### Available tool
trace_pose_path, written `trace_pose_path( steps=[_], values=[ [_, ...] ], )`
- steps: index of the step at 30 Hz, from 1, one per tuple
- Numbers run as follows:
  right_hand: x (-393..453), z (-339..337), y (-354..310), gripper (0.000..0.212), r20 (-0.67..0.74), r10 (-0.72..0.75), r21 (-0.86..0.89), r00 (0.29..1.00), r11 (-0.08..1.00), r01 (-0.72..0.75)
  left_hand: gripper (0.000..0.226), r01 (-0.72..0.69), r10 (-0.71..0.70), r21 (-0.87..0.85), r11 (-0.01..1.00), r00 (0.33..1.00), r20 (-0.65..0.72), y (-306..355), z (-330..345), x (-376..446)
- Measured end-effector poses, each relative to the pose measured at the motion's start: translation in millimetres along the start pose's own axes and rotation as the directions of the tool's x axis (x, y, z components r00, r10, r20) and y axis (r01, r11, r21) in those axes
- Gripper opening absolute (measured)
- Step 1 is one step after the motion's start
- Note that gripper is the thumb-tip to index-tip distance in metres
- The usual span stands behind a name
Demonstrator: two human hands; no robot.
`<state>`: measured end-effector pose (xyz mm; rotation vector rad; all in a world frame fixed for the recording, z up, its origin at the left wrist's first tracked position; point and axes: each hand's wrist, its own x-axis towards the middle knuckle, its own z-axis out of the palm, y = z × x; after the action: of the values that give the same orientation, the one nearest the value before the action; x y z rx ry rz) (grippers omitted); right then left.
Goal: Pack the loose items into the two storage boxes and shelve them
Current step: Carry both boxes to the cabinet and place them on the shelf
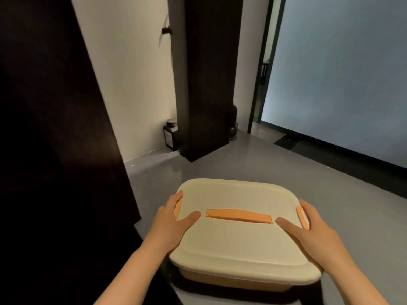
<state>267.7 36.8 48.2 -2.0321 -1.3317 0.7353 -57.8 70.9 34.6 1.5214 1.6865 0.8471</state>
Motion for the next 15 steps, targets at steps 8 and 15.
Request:
trace_pose_path(
  steps=[8,15],
  values=[
    [-62,92,-78,0.075,0.277,-0.304,0.042,0.911,0.951,0.305,0.096,0.279,-0.303,-0.119,0.953,0.839,-0.452,-69,-100,-155],
    [-181,201,-155,0.078,0.555,-0.493,0.162,0.670,0.854,0.494,0.090,0.411,-0.401,-0.183,0.893,0.541,-0.739,-121,-187,-332]
  ],
)
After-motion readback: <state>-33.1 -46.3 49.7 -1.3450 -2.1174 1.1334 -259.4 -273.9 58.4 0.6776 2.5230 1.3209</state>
